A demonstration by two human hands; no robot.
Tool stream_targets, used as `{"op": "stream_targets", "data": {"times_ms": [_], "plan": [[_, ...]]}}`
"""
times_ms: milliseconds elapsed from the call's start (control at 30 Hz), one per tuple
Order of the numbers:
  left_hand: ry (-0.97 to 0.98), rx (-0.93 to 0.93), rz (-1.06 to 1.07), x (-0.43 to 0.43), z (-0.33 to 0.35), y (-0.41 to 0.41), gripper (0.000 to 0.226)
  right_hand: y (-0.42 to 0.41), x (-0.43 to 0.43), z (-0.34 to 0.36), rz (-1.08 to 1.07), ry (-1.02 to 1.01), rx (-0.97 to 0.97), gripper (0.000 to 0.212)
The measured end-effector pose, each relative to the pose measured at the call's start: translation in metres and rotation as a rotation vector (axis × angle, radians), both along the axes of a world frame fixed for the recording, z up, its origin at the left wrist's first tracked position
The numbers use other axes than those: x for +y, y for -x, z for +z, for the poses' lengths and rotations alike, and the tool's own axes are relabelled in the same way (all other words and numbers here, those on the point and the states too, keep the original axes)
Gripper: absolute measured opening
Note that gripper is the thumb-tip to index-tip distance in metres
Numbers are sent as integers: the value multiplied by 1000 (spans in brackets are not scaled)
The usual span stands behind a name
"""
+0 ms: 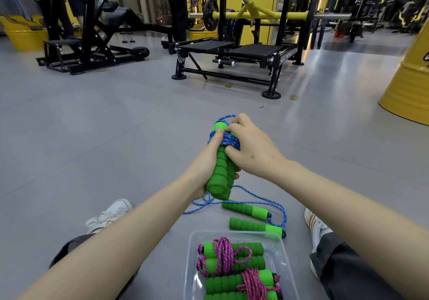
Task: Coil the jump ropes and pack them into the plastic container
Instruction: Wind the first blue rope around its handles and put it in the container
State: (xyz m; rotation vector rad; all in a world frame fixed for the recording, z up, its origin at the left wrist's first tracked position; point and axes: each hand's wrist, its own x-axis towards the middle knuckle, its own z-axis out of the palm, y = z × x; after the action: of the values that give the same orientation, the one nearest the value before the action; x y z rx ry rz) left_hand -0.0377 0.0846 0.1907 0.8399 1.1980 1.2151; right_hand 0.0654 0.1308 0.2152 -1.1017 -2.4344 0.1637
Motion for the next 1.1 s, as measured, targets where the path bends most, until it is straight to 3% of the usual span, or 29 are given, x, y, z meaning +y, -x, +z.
{"op": "stream_targets", "data": {"times_ms": [300,567,833,1100], "plan": [[1,18,-12,3,-3,-1,54,-8,10,-3,95,72,193,23],[-54,111,-2,7,-6,4,49,-11,13,-5,93,252,323,27],[-59,193,-51,8,-4,15,51,-12,13,3,149,604,436,28],[-55,257,-123,6,-12,18,52,-21,18,10,180,974,305,42]]}}
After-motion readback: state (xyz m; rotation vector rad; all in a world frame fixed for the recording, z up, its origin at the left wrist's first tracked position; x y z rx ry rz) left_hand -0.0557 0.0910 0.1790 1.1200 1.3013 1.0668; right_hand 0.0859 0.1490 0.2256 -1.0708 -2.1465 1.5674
